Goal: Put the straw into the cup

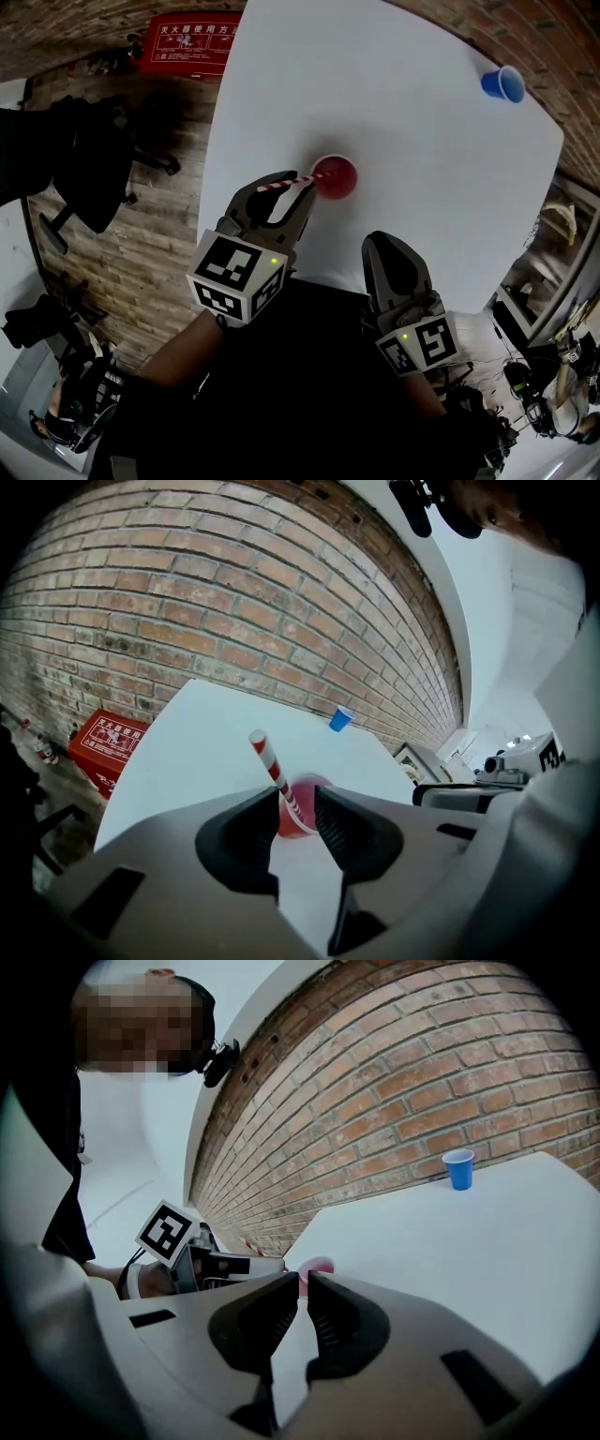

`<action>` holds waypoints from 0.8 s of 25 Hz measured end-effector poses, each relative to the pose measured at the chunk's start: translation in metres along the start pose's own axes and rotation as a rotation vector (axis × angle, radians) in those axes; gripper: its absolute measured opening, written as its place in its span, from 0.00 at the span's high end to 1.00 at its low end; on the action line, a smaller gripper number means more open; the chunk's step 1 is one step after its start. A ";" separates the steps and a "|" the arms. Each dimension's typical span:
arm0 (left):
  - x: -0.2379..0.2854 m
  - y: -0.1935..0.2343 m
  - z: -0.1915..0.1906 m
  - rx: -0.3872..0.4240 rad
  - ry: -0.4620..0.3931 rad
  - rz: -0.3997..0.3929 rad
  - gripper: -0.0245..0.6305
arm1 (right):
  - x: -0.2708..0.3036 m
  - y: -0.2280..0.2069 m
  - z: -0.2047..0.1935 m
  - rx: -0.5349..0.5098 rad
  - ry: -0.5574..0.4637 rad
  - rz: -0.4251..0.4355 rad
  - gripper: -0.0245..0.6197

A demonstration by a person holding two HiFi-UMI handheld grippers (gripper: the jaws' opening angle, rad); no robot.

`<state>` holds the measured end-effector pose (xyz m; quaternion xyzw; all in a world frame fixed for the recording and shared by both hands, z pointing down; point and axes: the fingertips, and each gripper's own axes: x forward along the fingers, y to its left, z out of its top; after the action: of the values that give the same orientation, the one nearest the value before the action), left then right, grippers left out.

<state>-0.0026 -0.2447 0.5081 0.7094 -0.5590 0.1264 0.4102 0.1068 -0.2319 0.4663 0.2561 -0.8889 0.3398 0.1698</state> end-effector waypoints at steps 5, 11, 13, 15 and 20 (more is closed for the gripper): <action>-0.004 -0.005 -0.001 0.003 -0.003 0.008 0.79 | -0.007 0.002 0.002 -0.003 -0.007 -0.001 0.88; -0.014 -0.006 -0.005 -0.003 -0.016 0.029 0.79 | -0.013 0.007 0.001 -0.014 -0.019 0.011 0.88; -0.018 -0.008 -0.008 -0.005 -0.019 0.034 0.79 | -0.016 0.009 0.000 -0.018 -0.021 0.016 0.88; -0.024 -0.010 -0.010 -0.008 -0.021 0.036 0.79 | -0.019 0.013 0.001 -0.024 -0.025 0.019 0.88; -0.037 -0.020 -0.015 -0.029 -0.031 0.021 0.79 | -0.027 0.021 0.002 -0.041 -0.032 0.029 0.88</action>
<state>0.0064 -0.2073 0.4855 0.6993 -0.5746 0.1114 0.4104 0.1160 -0.2104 0.4417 0.2451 -0.9019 0.3198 0.1558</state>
